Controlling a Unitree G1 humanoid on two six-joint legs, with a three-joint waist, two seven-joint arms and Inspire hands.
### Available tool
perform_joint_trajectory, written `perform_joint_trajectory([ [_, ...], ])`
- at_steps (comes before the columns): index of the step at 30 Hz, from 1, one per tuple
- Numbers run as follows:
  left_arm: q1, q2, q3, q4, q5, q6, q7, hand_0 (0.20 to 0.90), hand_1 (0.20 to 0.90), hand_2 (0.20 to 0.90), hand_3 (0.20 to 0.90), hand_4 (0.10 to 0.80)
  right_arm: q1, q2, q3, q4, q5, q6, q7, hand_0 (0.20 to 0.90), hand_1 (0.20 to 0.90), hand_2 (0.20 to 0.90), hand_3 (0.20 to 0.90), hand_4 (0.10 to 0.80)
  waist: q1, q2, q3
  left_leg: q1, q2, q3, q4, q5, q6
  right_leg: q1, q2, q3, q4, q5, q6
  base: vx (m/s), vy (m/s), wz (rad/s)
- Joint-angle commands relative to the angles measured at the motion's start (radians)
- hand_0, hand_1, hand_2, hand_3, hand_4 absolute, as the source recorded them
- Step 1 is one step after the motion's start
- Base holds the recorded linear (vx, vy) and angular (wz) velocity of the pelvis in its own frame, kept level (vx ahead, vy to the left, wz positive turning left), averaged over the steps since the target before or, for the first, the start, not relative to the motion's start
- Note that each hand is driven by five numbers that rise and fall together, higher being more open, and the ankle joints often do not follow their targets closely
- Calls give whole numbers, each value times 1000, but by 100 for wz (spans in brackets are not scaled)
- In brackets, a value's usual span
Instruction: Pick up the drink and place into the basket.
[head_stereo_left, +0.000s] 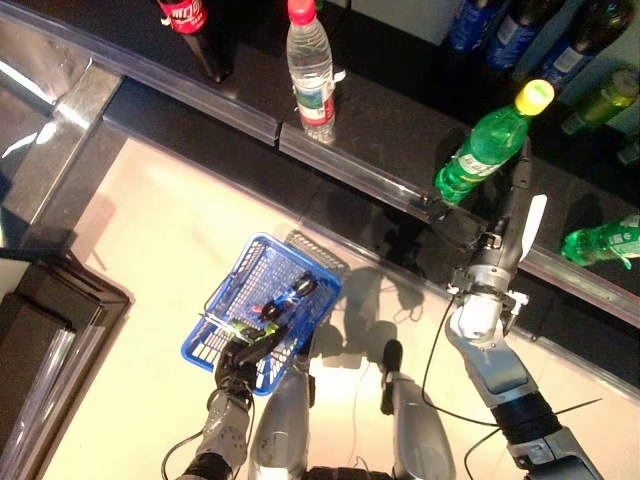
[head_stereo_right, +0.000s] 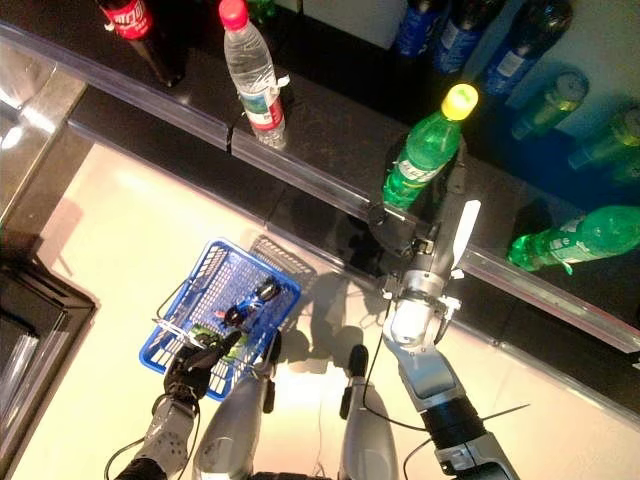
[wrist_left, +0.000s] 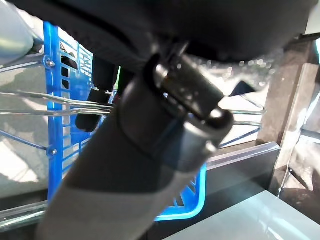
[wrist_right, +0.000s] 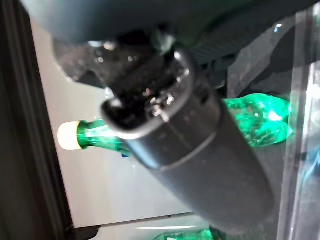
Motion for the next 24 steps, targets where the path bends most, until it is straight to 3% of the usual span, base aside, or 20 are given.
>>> perform_joint_trajectory([
  [1, 111, 53, -27, -101, 11, -89, -32, 300, 300, 300, 200, 100, -112, 7, -90, -139, -56, -100, -51, 900, 900, 900, 900, 800, 17, -11, -14, -69, -38, -37, 94, -16, 46, -3, -21, -55, 41, 33, -50, 0, 0, 0],
  [24, 69, 62, -49, -105, 33, -56, -19, 300, 300, 300, 200, 100, -325, -34, -157, 34, 111, -74, -124, 900, 900, 900, 900, 800, 64, -8, -14, -93, -58, -60, 104, -27, 61, -38, -20, -78, 68, 24, -61, 6, -3, 2],
])
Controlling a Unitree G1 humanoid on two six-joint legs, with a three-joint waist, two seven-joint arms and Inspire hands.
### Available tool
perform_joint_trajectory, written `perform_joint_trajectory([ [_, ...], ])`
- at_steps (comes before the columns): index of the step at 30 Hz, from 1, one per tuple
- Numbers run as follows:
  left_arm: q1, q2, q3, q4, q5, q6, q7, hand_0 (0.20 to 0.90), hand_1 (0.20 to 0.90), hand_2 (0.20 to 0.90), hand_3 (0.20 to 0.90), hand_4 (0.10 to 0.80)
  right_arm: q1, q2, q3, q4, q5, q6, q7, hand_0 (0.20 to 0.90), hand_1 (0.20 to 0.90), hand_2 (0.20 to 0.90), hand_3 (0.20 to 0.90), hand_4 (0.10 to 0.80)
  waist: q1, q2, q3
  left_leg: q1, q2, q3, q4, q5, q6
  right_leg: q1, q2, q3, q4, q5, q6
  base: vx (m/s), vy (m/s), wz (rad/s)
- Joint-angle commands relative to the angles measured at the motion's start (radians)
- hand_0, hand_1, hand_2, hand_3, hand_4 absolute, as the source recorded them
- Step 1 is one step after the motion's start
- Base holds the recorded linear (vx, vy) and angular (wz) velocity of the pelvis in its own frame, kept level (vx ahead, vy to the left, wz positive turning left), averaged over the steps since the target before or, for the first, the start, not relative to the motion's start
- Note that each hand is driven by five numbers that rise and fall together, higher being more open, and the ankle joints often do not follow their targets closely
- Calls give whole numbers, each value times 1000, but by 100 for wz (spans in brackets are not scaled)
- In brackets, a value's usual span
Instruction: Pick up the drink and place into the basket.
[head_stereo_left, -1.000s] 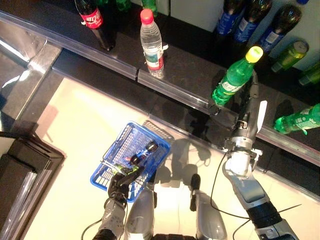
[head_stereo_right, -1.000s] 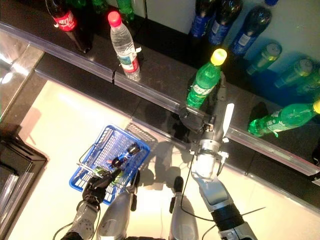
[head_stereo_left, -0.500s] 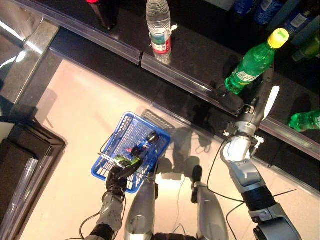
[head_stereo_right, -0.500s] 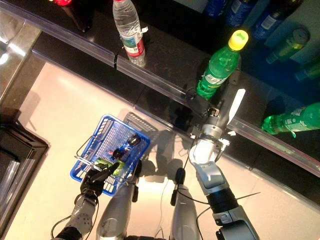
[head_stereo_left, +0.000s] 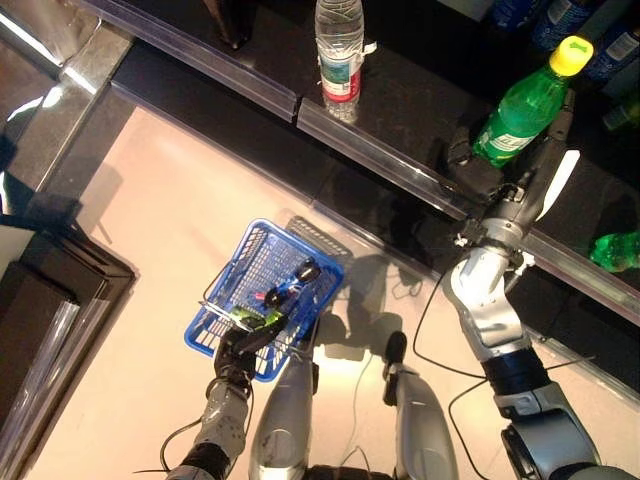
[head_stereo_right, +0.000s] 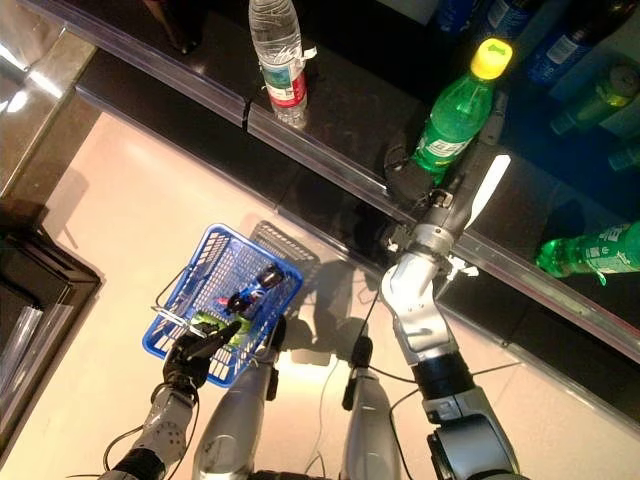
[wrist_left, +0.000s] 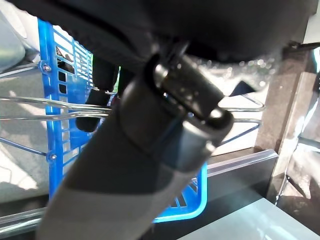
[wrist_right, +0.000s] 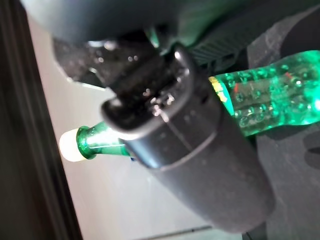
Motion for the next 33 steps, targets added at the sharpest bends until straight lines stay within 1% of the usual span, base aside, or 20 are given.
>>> perform_joint_trajectory([
  [1, 102, 50, -31, -96, 29, -56, -25, 300, 300, 300, 200, 100, -112, -71, -84, -59, 56, -87, -43, 900, 900, 900, 900, 800, 28, -6, -15, -29, -46, -37, 73, -29, 60, 20, -8, -64, 27, 35, -63, 0, 0, 0],
  [7, 91, 60, -45, -98, 28, -45, -40, 300, 300, 300, 200, 100, -209, -104, -100, 50, 160, -106, -48, 900, 900, 900, 900, 800, 45, 5, -15, -32, -51, -47, 70, -28, 60, 12, -12, -74, 34, 32, -66, 0, 0, 0],
  [8, 90, 61, -46, -98, 28, -44, -40, 300, 300, 300, 200, 100, -213, -106, -101, 55, 165, -108, -47, 820, 820, 820, 807, 707, 45, 5, -15, -32, -52, -47, 69, -28, 60, 12, -12, -75, 34, 32, -66, -4, 13, 3],
  [9, 87, 63, -52, -103, 27, -42, -36, 300, 300, 300, 200, 100, -229, -110, -103, 73, 177, -111, -48, 721, 721, 721, 691, 591, 48, 6, -15, -35, -54, -49, 69, -28, 61, 9, -12, -76, 36, 32, -67, 0, 0, 0],
  [10, 82, 65, -56, -105, 25, -39, -34, 300, 300, 300, 200, 100, -250, -115, -102, 91, 187, -107, -48, 300, 300, 300, 200, 100, 51, 9, -15, -38, -56, -51, 70, -27, 62, 3, -12, -78, 40, 32, -68, 0, 0, 0],
  [16, 75, 72, -57, -112, 19, -32, -32, 300, 300, 300, 200, 100, -297, -136, -95, 113, 175, -86, -50, 300, 300, 300, 200, 100, 57, 12, -15, -41, -62, -53, 60, -24, 66, -6, -11, -79, 40, 33, -68, 0, 0, 0],
  [23, 71, 76, -50, -110, 9, -37, -49, 300, 300, 300, 200, 100, -309, -151, -95, 109, 168, -85, -53, 300, 300, 300, 200, 100, 57, 8, -15, -35, -65, -51, 51, -26, 70, -8, -10, -77, 39, 34, -65, -25, 4, 3],
  [28, 65, 78, -53, -133, 0, -56, -48, 300, 300, 300, 200, 100, -309, -151, -92, 89, 141, -93, -40, 300, 300, 300, 200, 100, 56, 6, -15, -23, -65, -50, 44, -27, 71, 1, -6, -79, 37, 31, -65, -41, -8, 1],
  [33, 63, 78, -39, -147, -1, -84, -50, 300, 300, 300, 200, 100, -286, -136, -88, 18, 116, -91, -24, 300, 300, 300, 200, 100, 51, 5, -15, -9, -64, -53, 43, -29, 71, 10, -1, -80, 47, 22, -69, -50, -15, 1],
])
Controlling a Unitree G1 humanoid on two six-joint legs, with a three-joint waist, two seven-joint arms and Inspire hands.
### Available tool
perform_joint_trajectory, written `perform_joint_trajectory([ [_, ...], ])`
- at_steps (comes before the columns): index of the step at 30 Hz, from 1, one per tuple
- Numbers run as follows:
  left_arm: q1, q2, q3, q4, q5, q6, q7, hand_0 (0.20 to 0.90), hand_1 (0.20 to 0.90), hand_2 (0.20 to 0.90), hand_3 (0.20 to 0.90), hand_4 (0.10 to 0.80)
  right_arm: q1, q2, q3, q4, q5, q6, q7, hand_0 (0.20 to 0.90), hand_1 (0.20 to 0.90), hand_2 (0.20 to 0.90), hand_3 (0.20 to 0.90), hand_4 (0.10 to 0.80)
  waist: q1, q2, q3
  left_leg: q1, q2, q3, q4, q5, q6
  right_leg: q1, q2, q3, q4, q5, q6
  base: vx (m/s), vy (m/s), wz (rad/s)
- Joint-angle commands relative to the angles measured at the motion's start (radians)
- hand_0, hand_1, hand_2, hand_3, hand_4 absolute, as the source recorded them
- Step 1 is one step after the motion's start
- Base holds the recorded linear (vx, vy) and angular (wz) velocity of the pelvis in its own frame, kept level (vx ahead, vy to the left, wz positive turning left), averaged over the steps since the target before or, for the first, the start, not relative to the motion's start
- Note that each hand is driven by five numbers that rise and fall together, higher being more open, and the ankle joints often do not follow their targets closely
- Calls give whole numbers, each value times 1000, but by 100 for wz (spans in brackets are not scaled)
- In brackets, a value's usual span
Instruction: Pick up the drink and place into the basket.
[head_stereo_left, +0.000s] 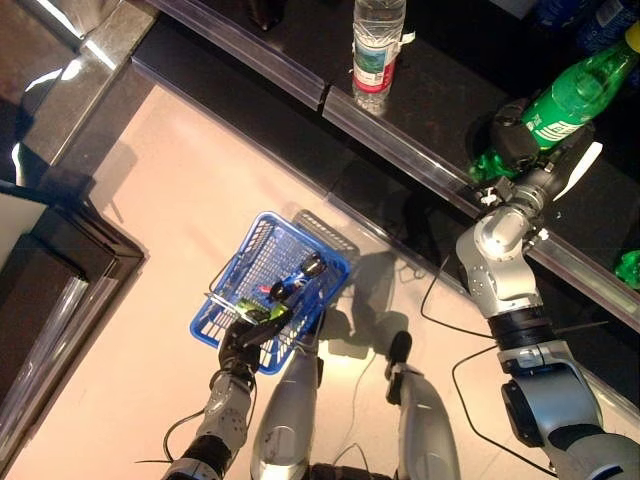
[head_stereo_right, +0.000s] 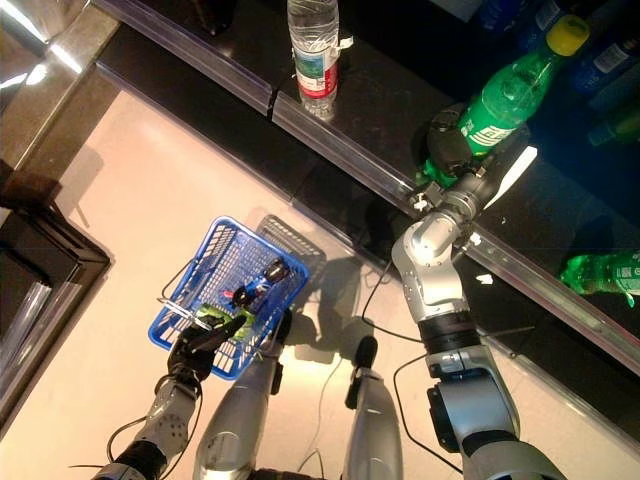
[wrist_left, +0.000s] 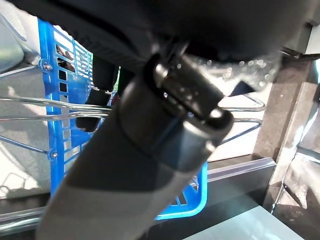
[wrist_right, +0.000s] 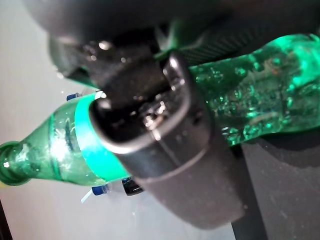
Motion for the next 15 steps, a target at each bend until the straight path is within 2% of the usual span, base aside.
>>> perform_joint_trajectory([
  [1, 91, 70, -17, -139, 3, -108, -49, 300, 300, 300, 200, 100, -94, -97, -44, -209, -118, -90, 10, 300, 300, 300, 200, 100, 6, 4, -16, 34, -52, -33, 28, -36, 68, 46, 10, -66, 21, 29, -72, -45, -8, 0],
  [6, 103, 70, 18, -174, 4, -144, -73, 300, 300, 300, 200, 100, -26, -61, -33, -356, -161, -72, 99, 300, 300, 300, 200, 100, -8, 4, -16, 68, -50, -35, 34, -41, 63, 81, 12, -67, 34, 13, -78, -23, -1, 0],
  [15, 150, 79, 42, -370, 16, -210, -132, 300, 300, 300, 200, 100, 148, 29, 36, -596, -174, -67, 326, 300, 300, 300, 200, 100, -30, 2, -16, 139, -34, -37, 29, -40, 48, 150, 23, -62, 36, -8, -94, -38, 9, 0],
])
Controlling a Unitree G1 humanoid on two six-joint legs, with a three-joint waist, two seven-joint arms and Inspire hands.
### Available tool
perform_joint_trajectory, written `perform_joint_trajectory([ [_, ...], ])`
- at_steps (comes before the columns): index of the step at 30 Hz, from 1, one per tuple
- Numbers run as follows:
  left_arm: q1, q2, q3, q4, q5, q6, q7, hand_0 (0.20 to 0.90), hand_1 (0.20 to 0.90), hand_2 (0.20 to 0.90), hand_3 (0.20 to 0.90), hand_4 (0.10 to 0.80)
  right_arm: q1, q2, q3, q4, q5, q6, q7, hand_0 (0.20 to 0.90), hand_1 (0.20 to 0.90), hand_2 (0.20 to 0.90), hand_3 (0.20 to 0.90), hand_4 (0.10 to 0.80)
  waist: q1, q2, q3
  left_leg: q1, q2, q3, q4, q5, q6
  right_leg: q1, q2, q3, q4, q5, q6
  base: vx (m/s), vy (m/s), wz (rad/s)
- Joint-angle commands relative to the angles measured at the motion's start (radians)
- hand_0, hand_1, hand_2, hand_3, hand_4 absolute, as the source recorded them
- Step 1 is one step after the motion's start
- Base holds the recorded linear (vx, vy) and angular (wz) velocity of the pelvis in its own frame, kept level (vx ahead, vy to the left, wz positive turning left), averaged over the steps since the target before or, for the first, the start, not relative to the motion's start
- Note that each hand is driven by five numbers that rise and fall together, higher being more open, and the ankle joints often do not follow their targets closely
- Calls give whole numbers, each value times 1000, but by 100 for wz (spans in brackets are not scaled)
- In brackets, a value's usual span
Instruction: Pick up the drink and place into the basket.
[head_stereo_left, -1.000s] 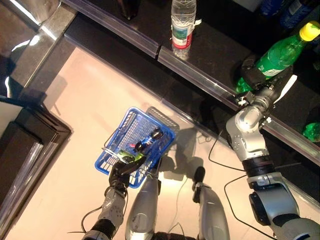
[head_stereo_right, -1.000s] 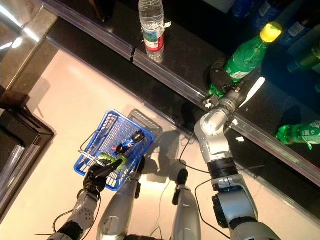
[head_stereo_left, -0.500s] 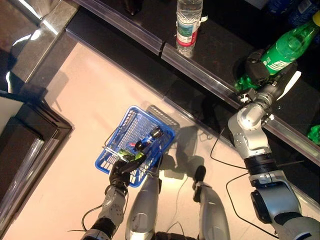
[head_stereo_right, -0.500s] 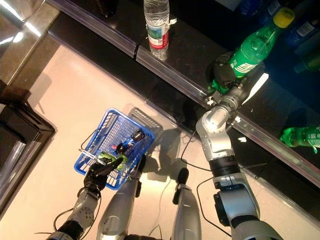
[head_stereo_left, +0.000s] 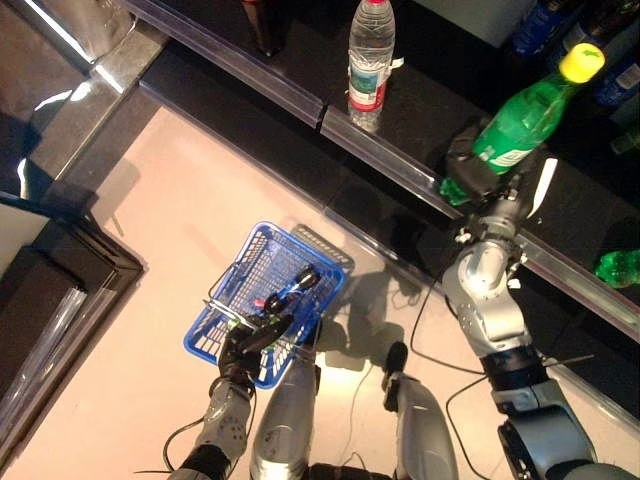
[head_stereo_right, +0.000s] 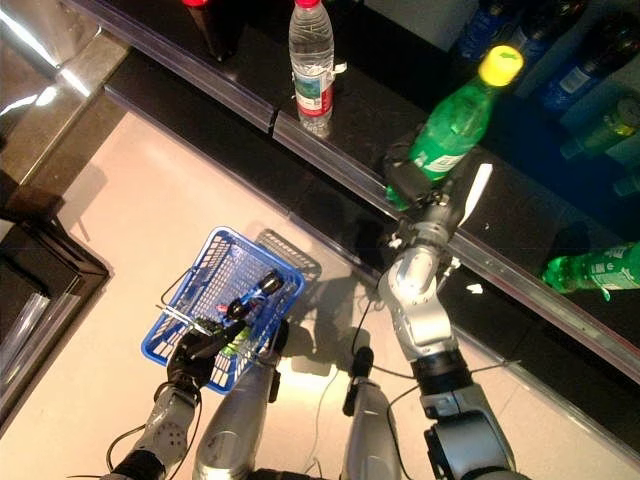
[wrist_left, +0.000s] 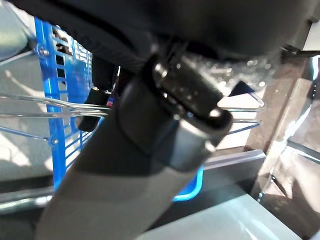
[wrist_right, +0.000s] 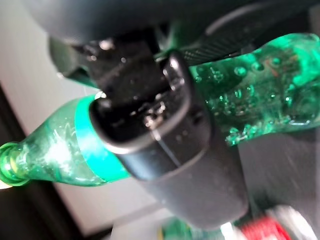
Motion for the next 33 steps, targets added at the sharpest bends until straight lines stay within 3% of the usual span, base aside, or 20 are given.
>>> perform_joint_trajectory([
  [1, 76, 85, 40, -303, 21, -209, -133, 300, 300, 300, 200, 100, -93, -37, -26, -318, -80, -109, 123, 300, 300, 300, 200, 100, -19, 6, -19, 64, -31, -39, 31, -39, 45, 86, 26, -63, 17, 0, -87, -38, -15, 2],
  [14, 156, 144, 47, -591, 74, -137, -167, 300, 300, 300, 200, 100, 22, -2, 137, -455, 111, -45, 355, 300, 300, 300, 200, 100, 30, -8, -91, 135, -22, -64, -2, -24, 29, 188, 36, -97, -21, -15, -94, -4, -19, 7],
  [26, 180, 219, -7, -846, 89, -43, -218, 300, 300, 300, 200, 100, 25, 51, 303, -350, 212, -19, 330, 300, 300, 300, 200, 100, 108, 9, -112, 169, -44, -128, -41, 0, 29, 251, 24, -160, -57, -13, -90, -2, -26, 21],
  [33, 161, 240, -23, -957, 71, 4, -242, 300, 300, 300, 200, 100, 7, 98, 376, -225, 174, 5, 260, 300, 300, 300, 200, 100, 160, 7, -114, 168, -62, -172, -27, -5, 34, 271, 10, -203, -51, -16, -86, 46, -40, 23],
])
